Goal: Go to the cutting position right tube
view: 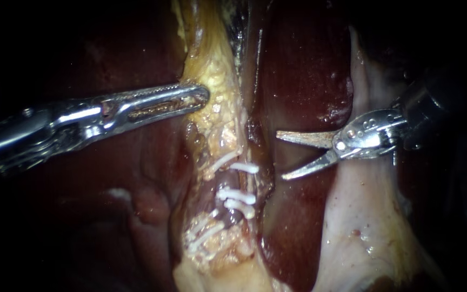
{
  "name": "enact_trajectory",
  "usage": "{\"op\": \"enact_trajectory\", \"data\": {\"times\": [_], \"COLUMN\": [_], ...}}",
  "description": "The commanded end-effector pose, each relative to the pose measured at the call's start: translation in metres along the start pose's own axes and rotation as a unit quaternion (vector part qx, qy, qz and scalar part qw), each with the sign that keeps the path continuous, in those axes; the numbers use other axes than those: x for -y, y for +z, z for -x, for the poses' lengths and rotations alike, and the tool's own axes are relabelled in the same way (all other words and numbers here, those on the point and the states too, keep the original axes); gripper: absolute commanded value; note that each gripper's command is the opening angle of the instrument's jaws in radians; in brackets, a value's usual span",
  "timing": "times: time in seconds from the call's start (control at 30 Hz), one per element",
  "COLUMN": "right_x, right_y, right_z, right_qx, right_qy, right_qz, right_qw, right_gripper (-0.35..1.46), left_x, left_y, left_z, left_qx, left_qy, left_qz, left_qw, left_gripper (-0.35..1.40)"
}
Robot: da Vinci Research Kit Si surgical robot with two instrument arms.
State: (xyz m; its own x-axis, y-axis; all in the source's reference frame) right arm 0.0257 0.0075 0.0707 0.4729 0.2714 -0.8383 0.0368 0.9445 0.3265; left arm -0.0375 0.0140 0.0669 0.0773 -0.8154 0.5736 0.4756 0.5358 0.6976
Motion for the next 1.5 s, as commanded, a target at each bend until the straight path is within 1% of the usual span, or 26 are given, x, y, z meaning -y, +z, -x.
{"op": "enact_trajectory", "data": {"times": [0.03, 0.1, 0.13, 0.2, 0.23, 0.27, 0.3, 0.37, 0.47, 0.53, 0.63, 0.67, 0.7, 0.73, 0.9, 0.97, 1.0, 1.13, 1.27, 1.37, 1.5], "right_x": [0.0001, 0.0004, 0.0008, 0.0018, 0.0023, 0.0029, 0.0033, 0.0043, 0.0052, 0.0052, 0.0050, 0.0049, 0.0049, 0.0048, 0.0041, 0.0037, 0.0035, 0.0029, 0.0026, 0.0025, 0.0025], "right_y": [0.0001, 0.0004, 0.0007, 0.0015, 0.0020, 0.0028, 0.0034, 0.0046, 0.0061, 0.0069, 0.0078, 0.0081, 0.0084, 0.0087, 0.0101, 0.0105, 0.0106, 0.0112, 0.0122, 0.0132, 0.0142], "right_z": [0.0001, 0.0004, 0.0006, 0.0015, 0.0019, 0.0025, 0.0030, 0.0038, 0.0047, 0.0051, 0.0055, 0.0056, 0.0057, 0.0058, 0.0063, 0.0065, 0.0066, 0.0067, 0.0065, 0.0061, 0.0057], "right_qx": [-0.002, -0.007, -0.005, 0.006, 0.010, 0.017, 0.019, 0.026, 0.038, 0.041, 0.045, 0.049, 0.052, 0.055, 0.063, 0.066, 0.068, 0.067, 0.067, 0.069, 0.066], "right_qy": [0.000, -0.002, 0.011, 0.051, 0.066, 0.080, 0.094, 0.134, 0.177, 0.199, 0.231, 0.242, 0.255, 0.259, 0.271, 0.271, 0.273, 0.274, 0.275, 0.275, 0.274], "right_qz": [-0.006, -0.020, -0.027, -0.048, -0.058, -0.068, -0.079, -0.101, -0.124, -0.135, -0.143, -0.146, -0.149, -0.151, -0.151, -0.150, -0.149, -0.148, -0.147, -0.152, -0.164], "right_qw": [1.0000, 0.9998, 0.9996, 0.9975, 0.9961, 0.9944, 0.9922, 0.9855, 0.9756, 0.9697, 0.9612, 0.9581, 0.9539, 0.9526, 0.9486, 0.9487, 0.9479, 0.9479, 0.9476, 0.9467, 0.9453], "right_gripper": [1.44, 1.44, 1.44, 1.44, 1.44, 1.44, 1.44, 1.44, 1.44, 1.44, 1.44, 1.42, 1.42, 1.42, 1.42, 1.42, 1.42, 1.42, 1.42, 1.42, 1.42], "left_x": [0.0000, -0.0002, -0.0004, -0.0007, -0.0009, -0.0011, -0.0012, -0.0013, -0.0011, -0.0009, -0.0006, -0.0005, -0.0004, -0.0003, 0.0001, 0.0001, 0.0002, 0.0002, 0.0002, 0.0003, 0.0003], "left_y": [-0.0001, -0.0005, -0.0011, -0.0023, -0.0032, -0.0040, -0.0048, -0.0065, -0.0086, -0.0096, -0.0104, -0.0106, -0.0107, -0.0108, -0.0109, -0.0109, -0.0110, -0.0110, -0.0110, -0.0110, -0.0109], "left_z": [0.0001, 0.0005, 0.0012, 0.0024, 0.0032, 0.0037, 0.0042, 0.0049, 0.0053, 0.0054, 0.0057, 0.0058, 0.0058, 0.0059, 0.0059, 0.0059, 0.0059, 0.0059, 0.0058, 0.0058, 0.0058], "left_qx": [0.000, -0.001, -0.003, -0.004, 0.001, 0.005, 0.009, 0.015, 0.019, 0.021, 0.023, 0.024, 0.024, 0.024, 0.026, 0.026, 0.026, 0.026, 0.026, 0.026, 0.026], "left_qy": [0.000, -0.001, -0.003, -0.005, -0.008, -0.012, -0.014, -0.013, -0.012, -0.012, -0.013, -0.014, -0.014, -0.011, -0.012, -0.012, -0.012, -0.012, -0.012, -0.012, -0.011], "left_qz": [-0.001, -0.003, -0.006, 0.001, 0.004, 0.006, 0.007, 0.011, 0.015, 0.017, 0.017, 0.016, 0.016, 0.017, 0.017, 0.018, 0.018, 0.018, 0.018, 0.018, 0.018], "left_qw": [1.0000, 1.0000, 1.0000, 1.0000, 1.0000, 0.9999, 0.9998, 0.9997, 0.9996, 0.9996, 0.9995, 0.9995, 0.9995, 0.9995, 0.9994, 0.9994, 0.9994, 0.9994, 0.9994, 0.9994, 0.9994], "left_gripper": [-0.35, -0.35, -0.35, -0.35, -0.35, -0.35, -0.35, -0.35, -0.35, -0.35, -0.35, -0.35, -0.35, -0.35, -0.35, -0.35, -0.35, -0.35, -0.35, -0.35, -0.35]}}
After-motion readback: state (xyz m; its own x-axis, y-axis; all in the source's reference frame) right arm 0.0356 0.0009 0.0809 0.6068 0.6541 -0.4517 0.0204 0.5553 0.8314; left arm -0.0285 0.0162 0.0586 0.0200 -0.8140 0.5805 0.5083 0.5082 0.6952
